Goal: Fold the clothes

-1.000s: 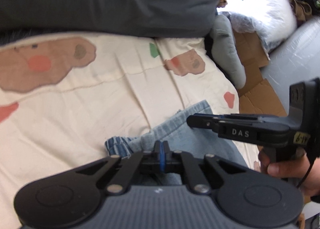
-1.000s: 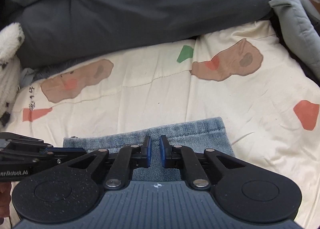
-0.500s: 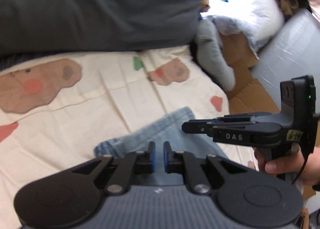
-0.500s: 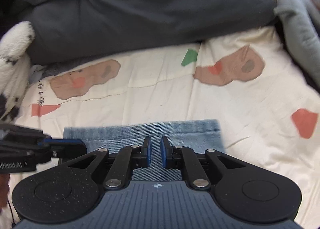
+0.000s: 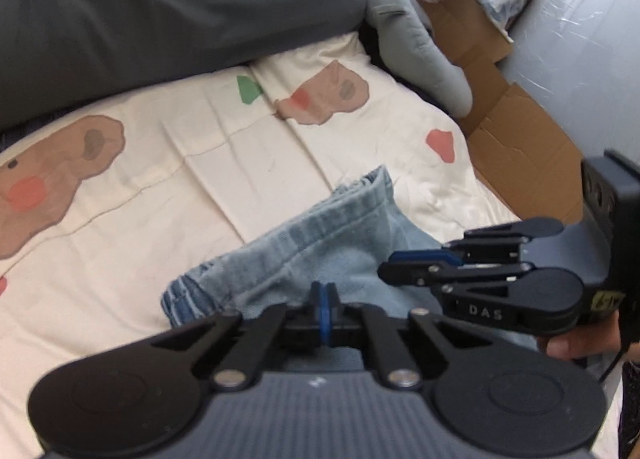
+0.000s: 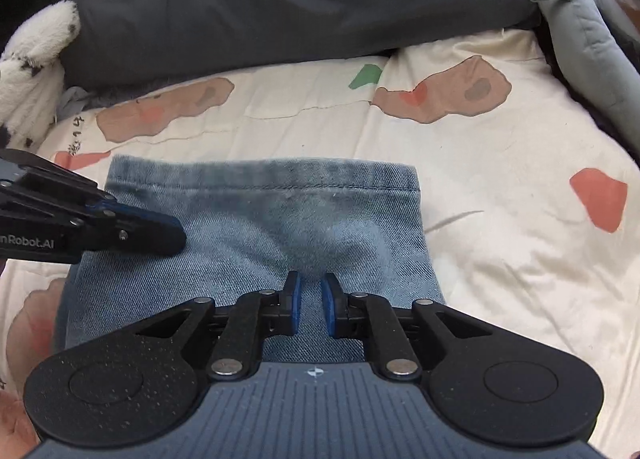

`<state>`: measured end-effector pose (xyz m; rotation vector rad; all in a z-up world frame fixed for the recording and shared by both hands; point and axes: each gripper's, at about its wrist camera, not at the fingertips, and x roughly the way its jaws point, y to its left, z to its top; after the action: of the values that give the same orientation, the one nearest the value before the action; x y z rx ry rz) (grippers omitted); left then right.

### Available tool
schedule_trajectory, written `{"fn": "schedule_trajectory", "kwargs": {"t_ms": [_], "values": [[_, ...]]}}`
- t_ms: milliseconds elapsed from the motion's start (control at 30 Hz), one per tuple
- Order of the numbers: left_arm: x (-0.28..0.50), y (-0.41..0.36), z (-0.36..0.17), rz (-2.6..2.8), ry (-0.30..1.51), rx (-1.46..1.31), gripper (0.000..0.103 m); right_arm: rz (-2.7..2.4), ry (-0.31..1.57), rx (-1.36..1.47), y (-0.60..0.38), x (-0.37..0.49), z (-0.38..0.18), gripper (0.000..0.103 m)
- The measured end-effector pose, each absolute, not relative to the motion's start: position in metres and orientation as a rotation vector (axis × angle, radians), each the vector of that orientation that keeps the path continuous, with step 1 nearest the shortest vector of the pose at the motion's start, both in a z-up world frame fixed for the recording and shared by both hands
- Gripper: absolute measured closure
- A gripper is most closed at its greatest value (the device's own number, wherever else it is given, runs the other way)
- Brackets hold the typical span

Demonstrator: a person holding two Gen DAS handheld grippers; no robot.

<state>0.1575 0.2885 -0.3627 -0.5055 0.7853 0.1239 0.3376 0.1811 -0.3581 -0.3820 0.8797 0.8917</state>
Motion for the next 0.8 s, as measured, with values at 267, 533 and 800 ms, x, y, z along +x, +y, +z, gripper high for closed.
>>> {"fn": "schedule_trajectory", "kwargs": {"t_ms": [267, 533, 800], "values": [[0.177, 0.265, -0.33, 0.034, 0.764, -0.383, 0.086, 0.93, 0.821, -0.326, 0.15, 0.317, -0.327, 0.048], [0.221, 0.251, -0.337, -0.008, 0.858, -0.194, 0.086, 0.923, 0.822, -0.359, 0.112, 0.3, -0.339, 0.048], [0.236, 0.255, -0.344, 0.016, 0.946, -0.094, 0.1, 0.802, 0.825, -0.408, 0.085, 0.283, -0.363, 0.044]]}}
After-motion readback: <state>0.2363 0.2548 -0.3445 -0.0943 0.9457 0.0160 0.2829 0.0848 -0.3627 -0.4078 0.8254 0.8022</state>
